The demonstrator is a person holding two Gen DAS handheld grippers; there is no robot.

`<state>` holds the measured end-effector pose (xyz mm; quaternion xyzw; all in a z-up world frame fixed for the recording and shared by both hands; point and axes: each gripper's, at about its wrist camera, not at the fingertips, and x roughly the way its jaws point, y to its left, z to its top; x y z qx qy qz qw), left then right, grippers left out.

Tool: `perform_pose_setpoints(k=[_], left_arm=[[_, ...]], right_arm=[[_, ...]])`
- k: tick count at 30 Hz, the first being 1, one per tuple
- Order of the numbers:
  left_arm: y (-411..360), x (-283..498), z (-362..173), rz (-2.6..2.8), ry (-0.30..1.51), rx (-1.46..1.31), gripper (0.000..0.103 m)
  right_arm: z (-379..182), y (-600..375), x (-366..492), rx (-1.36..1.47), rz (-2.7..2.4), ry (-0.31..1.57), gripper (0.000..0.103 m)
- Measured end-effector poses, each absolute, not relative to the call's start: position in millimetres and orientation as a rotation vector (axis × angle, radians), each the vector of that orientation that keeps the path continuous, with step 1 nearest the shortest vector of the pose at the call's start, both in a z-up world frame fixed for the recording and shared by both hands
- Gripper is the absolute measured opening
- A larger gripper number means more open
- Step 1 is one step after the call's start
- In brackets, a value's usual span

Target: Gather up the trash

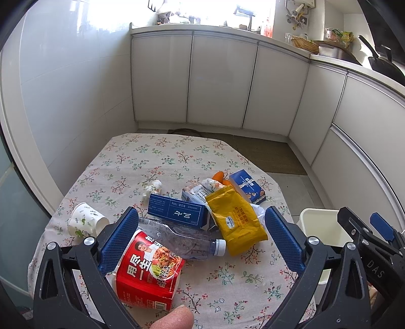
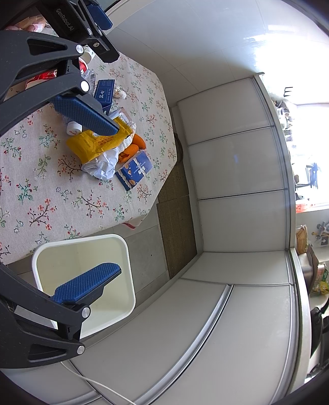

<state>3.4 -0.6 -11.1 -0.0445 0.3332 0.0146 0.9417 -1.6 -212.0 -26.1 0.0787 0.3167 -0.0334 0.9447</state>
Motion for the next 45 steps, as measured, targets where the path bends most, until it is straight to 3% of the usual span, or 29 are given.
perform_pose_setpoints(k=[37,45], left_arm=[[0.2,4.1,-13.2,0.035,0.685,-0.09,0.096],[14.7,26.3,-30.0,0.066,0.773,-0.132,0.096]], right_arm=[[-26.4,-212.3,-0.7,0.164,-0.068,0.655,0.098],[-62.6,-218.2,21.5,0.209,-0.056,0.87,0.097]])
